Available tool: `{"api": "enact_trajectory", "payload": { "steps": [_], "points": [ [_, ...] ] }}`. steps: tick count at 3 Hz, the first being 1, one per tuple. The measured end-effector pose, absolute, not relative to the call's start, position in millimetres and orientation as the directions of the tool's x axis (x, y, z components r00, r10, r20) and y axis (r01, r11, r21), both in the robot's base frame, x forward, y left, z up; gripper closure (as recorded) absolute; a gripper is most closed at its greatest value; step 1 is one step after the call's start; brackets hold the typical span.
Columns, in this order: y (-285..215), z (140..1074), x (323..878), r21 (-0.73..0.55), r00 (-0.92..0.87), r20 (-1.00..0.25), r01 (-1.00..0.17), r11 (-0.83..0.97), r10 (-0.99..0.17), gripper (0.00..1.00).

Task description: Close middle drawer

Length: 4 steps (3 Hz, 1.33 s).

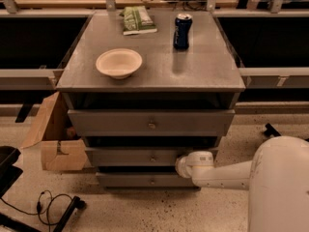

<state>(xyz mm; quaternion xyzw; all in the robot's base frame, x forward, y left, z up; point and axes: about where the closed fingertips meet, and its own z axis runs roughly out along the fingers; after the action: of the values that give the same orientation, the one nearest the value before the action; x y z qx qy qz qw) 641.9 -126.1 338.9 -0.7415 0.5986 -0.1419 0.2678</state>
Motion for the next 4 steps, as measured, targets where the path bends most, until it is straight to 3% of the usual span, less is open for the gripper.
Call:
{"api": "enact_trajectory", "payload": {
  "steps": [2, 4],
  "points": [
    [-129, 338, 651, -0.573, 0.245, -0.116, -0.808, -0.136, -0.963, 1.0],
    [-135, 364, 572, -0.513, 0.228, -0.1, -0.846, -0.146, -0.968, 1.0]
  ]
}}
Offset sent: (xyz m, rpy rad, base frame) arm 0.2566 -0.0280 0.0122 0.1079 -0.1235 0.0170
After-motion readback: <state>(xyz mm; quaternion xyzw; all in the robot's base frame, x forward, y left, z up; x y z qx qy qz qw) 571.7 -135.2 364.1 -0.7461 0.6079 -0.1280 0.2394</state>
